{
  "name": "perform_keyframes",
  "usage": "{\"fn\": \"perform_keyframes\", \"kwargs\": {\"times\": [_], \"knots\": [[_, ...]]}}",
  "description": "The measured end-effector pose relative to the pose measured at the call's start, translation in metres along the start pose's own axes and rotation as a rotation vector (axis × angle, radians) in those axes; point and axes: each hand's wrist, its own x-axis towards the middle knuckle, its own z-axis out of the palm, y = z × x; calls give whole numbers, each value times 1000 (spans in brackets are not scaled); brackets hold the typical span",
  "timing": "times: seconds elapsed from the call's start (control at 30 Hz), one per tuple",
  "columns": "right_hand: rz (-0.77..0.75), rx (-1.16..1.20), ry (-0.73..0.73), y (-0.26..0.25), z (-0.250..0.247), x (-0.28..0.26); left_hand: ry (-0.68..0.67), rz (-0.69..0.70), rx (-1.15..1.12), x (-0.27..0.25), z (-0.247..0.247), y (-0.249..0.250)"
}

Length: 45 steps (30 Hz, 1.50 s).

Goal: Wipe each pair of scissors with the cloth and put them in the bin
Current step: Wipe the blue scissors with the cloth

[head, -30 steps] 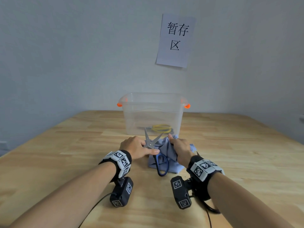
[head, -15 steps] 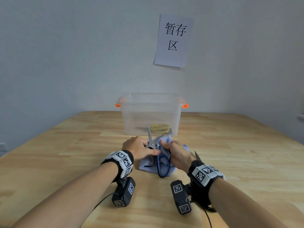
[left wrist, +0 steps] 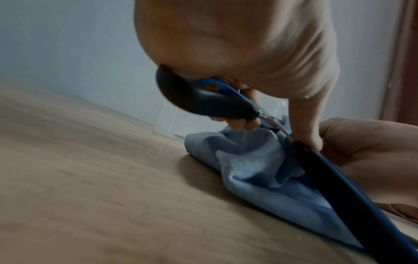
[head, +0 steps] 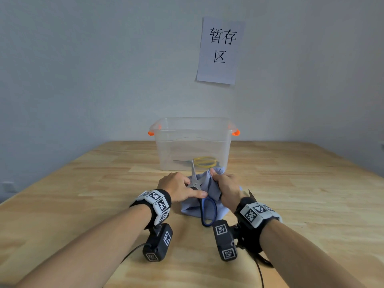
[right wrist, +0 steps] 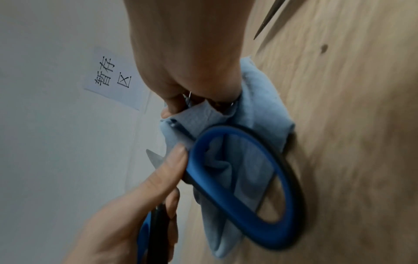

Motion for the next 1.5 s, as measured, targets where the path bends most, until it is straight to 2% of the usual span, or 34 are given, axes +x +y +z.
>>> {"fn": "perform_keyframes", "kwargs": {"times": [0.23, 0.4, 0.67, 1.07, 1.27, 1.5], "knots": [[28, 88, 97, -4, -8, 3, 39, -19, -82, -1, -4, -2], [49, -100, 17, 0, -10, -1, 95, -7, -189, 2, -3, -4], [24, -95, -20, -5, -7, -4, 131, 3, -358, -2, -5, -4], [-49, -276, -202, -5, 0, -13, 64, 39, -307, -2, -2, -2], [-59, -356, -212, -3, 4, -15, 11, 56, -263, 0, 0, -3], [-75, -413, -137, -2, 11, -15, -64, 100, -247, -4, -4, 2]]}}
